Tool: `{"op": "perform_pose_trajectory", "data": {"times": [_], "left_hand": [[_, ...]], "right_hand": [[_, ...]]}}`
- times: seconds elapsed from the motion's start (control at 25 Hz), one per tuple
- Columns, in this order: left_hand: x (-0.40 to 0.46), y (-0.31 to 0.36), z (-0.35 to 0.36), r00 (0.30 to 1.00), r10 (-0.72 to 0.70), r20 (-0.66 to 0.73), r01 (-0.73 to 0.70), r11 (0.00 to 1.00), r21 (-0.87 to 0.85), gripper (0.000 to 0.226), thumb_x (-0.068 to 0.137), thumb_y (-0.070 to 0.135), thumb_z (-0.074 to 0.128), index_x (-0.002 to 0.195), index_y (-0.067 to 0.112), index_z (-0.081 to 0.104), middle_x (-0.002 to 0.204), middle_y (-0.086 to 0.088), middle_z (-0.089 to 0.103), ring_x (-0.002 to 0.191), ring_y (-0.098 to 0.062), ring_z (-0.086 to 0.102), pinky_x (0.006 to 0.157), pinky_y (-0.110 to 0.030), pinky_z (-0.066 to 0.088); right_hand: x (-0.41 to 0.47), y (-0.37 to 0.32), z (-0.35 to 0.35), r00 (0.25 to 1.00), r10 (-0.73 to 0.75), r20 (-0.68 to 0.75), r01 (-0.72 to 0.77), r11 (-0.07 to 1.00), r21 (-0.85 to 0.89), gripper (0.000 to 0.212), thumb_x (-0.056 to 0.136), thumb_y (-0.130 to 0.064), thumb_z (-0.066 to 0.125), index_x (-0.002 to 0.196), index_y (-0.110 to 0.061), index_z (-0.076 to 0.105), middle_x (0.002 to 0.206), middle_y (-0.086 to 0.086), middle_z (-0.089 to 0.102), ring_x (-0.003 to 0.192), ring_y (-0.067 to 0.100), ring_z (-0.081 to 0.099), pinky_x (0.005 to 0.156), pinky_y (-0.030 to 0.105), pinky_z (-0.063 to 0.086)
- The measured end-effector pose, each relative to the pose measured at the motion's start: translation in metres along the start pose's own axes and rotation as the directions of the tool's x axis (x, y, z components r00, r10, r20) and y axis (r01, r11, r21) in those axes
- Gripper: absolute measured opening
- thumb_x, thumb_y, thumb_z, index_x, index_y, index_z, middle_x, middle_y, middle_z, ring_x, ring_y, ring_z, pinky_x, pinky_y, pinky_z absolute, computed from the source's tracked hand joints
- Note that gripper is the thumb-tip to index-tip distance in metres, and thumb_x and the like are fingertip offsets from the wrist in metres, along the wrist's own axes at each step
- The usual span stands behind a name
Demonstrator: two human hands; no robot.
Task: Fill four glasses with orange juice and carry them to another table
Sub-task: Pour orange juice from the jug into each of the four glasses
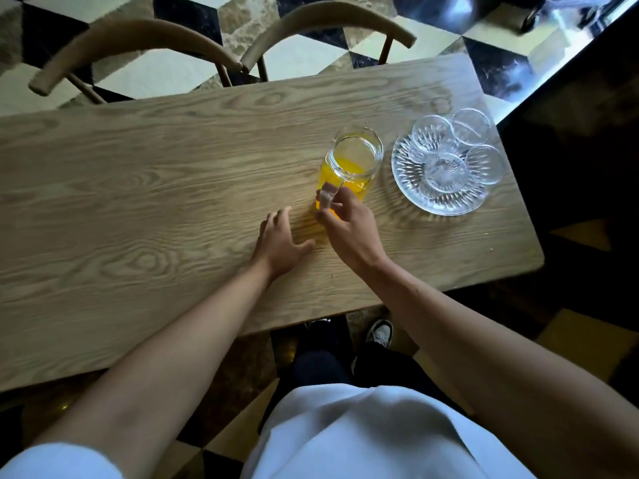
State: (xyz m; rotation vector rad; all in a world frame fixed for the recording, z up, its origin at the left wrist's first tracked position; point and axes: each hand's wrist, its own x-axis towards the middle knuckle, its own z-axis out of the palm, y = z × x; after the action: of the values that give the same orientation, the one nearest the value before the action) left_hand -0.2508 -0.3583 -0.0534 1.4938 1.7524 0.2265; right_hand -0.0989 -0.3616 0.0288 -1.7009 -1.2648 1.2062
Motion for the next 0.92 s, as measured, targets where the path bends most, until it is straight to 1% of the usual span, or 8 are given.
{"op": "perform_pose_trajectory", "data": {"times": [0.08,0.16,0.2,0.28,0.36,0.56,0.76,0.92], "left_hand": [[0.004,0.005,-0.001,1.000,0.014,-0.005,-0.015,1.000,-0.025,0.097,0.082,0.033,0.087,0.159,0.007,0.035,0.157,-0.022,0.044,0.149,-0.035,0.040,0.123,-0.042,0.033],[0.008,0.009,-0.001,0.999,0.039,-0.008,-0.039,0.998,-0.038,0.099,0.079,0.032,0.090,0.158,0.007,0.036,0.155,-0.021,0.046,0.148,-0.034,0.042,0.122,-0.042,0.035],[0.010,0.010,0.000,0.999,0.053,-0.009,-0.053,0.998,-0.041,0.101,0.077,0.032,0.092,0.158,0.007,0.036,0.154,-0.021,0.046,0.148,-0.033,0.043,0.122,-0.041,0.035],[0.014,0.015,0.003,0.997,0.074,-0.010,-0.074,0.996,-0.044,0.107,0.074,0.031,0.095,0.158,0.006,0.035,0.156,-0.020,0.046,0.148,-0.032,0.042,0.122,-0.039,0.034],[0.018,0.021,0.006,0.997,0.078,-0.001,-0.078,0.995,-0.059,0.113,0.071,0.030,0.097,0.160,0.006,0.032,0.160,-0.019,0.043,0.150,-0.031,0.040,0.122,-0.039,0.034],[0.030,0.046,0.020,0.988,0.150,0.021,-0.148,0.986,-0.071,0.121,0.065,0.031,0.101,0.160,0.006,0.031,0.160,-0.017,0.043,0.149,-0.030,0.041,0.119,-0.034,0.035],[0.025,0.053,0.038,0.993,0.115,-0.006,-0.115,0.980,-0.165,0.120,0.058,0.039,0.103,0.152,0.003,0.038,0.148,-0.018,0.057,0.136,-0.033,0.057,0.110,-0.041,0.049],[0.022,0.051,0.059,0.994,0.047,-0.101,-0.074,0.954,-0.292,0.113,0.055,0.028,0.102,0.145,0.001,0.039,0.140,-0.020,0.060,0.130,-0.037,0.061,0.109,-0.050,0.050]], "right_hand": [[-0.001,0.006,-0.005,1.000,0.023,-0.022,-0.022,0.999,0.024,0.015,0.086,-0.007,0.065,0.101,-0.004,0.066,0.098,0.013,0.075,0.095,0.022,0.070,0.081,0.037,0.052],[-0.001,0.010,-0.013,0.999,0.040,-0.023,-0.038,0.996,0.086,0.015,0.084,-0.004,0.064,0.098,0.001,0.067,0.095,0.021,0.074,0.091,0.035,0.069,0.081,0.043,0.052],[-0.001,0.011,-0.018,0.999,0.048,-0.012,-0.046,0.990,0.134,0.015,0.082,-0.005,0.064,0.095,0.002,0.067,0.092,0.023,0.073,0.085,0.034,0.068,0.079,0.041,0.052],[-0.003,0.012,-0.029,0.997,0.070,0.014,-0.071,0.965,0.252,0.016,0.075,-0.008,0.061,0.085,0.001,0.069,0.081,0.016,0.069,0.074,0.016,0.062,0.072,0.027,0.048],[-0.004,0.014,-0.038,0.997,0.076,0.033,-0.083,0.937,0.339,0.014,0.069,-0.006,0.057,0.077,-0.004,0.068,0.075,0.007,0.066,0.069,0.007,0.059,0.069,0.017,0.046],[-0.001,0.031,-0.063,0.998,0.060,0.011,-0.059,0.900,0.432,0.020,0.065,-0.003,0.047,0.060,-0.010,0.065,0.064,0.005,0.061,0.077,0.025,0.050,0.072,0.034,0.039],[0.006,0.038,-0.075,1.000,0.004,0.029,-0.019,0.854,0.520,0.028,0.061,-0.003,0.044,0.044,-0.020,0.058,0.058,0.004,0.058,0.069,0.024,0.045,0.067,0.036,0.035],[0.004,0.040,-0.075,1.000,-0.023,0.018,0.011,0.860,0.510,0.019,0.070,-0.001,0.044,0.058,0.011,0.052,0.066,0.013,0.054,0.064,0.022,0.043,0.063,0.026,0.035]]}}
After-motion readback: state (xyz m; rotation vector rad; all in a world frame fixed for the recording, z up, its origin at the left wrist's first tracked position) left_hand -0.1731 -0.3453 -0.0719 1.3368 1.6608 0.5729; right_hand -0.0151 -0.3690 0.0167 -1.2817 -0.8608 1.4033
